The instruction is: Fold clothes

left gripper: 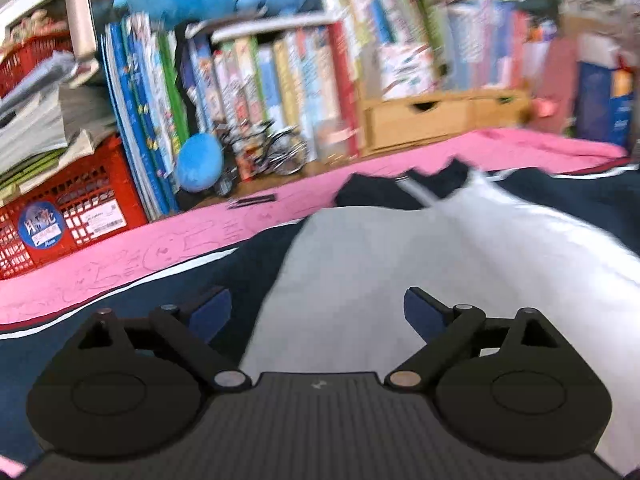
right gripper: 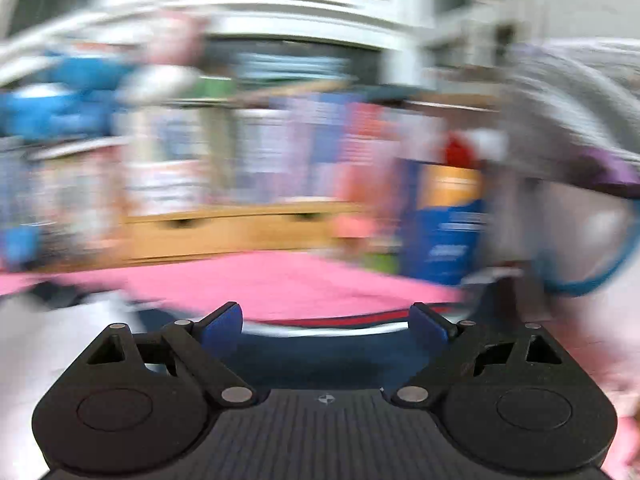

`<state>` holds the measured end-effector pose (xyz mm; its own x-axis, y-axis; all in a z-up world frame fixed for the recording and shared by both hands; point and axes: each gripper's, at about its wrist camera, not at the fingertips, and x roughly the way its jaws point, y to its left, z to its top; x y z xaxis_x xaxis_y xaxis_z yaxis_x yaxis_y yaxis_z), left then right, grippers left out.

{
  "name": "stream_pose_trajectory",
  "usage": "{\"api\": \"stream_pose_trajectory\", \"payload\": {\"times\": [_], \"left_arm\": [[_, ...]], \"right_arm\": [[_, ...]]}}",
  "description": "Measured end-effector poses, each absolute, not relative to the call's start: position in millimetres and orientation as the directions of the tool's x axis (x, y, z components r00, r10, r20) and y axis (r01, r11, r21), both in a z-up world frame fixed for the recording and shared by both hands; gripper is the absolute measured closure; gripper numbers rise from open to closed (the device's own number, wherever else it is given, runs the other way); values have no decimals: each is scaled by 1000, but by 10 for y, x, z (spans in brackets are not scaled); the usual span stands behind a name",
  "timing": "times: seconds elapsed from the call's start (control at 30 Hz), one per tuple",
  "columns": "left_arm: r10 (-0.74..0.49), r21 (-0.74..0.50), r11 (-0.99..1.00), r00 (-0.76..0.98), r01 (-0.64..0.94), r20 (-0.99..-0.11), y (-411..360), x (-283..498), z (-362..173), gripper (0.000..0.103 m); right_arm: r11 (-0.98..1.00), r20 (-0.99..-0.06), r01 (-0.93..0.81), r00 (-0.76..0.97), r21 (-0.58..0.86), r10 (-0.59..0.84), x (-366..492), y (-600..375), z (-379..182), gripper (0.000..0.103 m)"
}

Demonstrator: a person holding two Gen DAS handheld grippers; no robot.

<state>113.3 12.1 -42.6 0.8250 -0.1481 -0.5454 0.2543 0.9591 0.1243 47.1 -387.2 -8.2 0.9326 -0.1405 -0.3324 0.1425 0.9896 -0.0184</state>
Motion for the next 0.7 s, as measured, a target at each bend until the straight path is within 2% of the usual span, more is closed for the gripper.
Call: {"api": "stream_pose_trajectory", "payload": {"times": [0.17,0.33,0.4,0.43,0.5,0.57,0.63,0.7], "left_arm": [[-249,80,933,790,352,-561,94,386,-444,7],[-197,97,941,758,324,-622,168,-283,-756,7],[-198,42,960,780,276,-594,322,-581,-853,3],[-201,26,963,780,267,-592,368,-697,-879,3],[-169,29,974,804,225,-570,425,-998,-902,3],[-101,100,977,817,191,-568,356,-1215,-924,3],[-37,162,972,798,167,-602,198,-1394,-954,4],[-24,150,976,760,159,-650,70,-1562,-962,5]], "right_arm": [[974,-344,-218,921,-69,182,49,-2787,-261,10],[952,-436,-306,860,-29,263,-468,-2115,-574,6],[959,-481,-282,841,-3,246,-693,-2012,-724,4],[965,-469,-261,852,7,233,-844,-2022,-792,4],[969,-440,-245,874,-27,209,-1108,-2048,-860,0],[974,-509,-198,853,-110,116,-1357,-1969,-954,0],[971,-604,-153,797,-182,12,-1515,-1936,-1088,1],[980,-586,-118,810,-162,1,-1763,-1963,-1072,2]]}}
